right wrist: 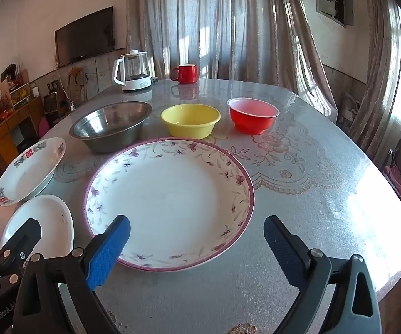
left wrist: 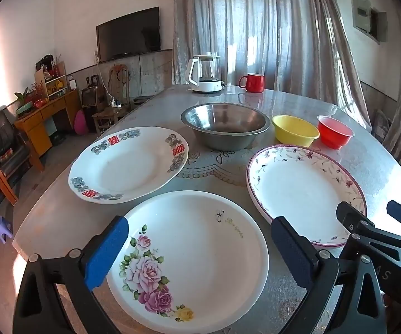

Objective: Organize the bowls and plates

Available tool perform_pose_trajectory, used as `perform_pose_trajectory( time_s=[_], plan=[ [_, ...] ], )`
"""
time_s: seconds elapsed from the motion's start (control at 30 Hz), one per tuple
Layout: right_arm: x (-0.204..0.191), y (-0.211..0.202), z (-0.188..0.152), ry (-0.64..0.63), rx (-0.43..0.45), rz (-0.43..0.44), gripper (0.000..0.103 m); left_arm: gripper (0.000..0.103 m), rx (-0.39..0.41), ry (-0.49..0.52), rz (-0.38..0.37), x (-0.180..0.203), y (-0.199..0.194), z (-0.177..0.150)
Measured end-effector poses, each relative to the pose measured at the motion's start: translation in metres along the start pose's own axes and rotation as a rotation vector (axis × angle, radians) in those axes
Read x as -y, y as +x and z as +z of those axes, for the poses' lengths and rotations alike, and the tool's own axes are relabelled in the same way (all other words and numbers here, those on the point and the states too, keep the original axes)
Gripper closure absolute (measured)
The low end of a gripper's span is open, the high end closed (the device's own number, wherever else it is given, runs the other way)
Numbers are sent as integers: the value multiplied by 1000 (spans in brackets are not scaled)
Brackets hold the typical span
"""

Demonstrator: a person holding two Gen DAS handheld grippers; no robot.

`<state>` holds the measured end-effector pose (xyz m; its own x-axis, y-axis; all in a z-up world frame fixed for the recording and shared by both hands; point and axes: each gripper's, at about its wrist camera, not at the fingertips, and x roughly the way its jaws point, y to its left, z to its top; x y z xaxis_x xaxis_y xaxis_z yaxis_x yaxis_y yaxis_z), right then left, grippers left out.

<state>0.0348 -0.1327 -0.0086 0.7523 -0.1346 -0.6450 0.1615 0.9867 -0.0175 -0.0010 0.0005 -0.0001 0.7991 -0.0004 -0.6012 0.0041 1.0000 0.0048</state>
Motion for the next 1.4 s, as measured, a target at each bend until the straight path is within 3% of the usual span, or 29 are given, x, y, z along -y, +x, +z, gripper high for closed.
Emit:
perform_pose_trajectory(
  time_s=[0.57, 1.4],
  plan=[
    [2, 2, -1, 4, 20, 10, 5, 0, -26, -2, 38, -1, 10, 1],
    [5, 9, 2, 18, 5, 32, 5, 0, -54, 21, 16, 4, 17, 2]
  ],
)
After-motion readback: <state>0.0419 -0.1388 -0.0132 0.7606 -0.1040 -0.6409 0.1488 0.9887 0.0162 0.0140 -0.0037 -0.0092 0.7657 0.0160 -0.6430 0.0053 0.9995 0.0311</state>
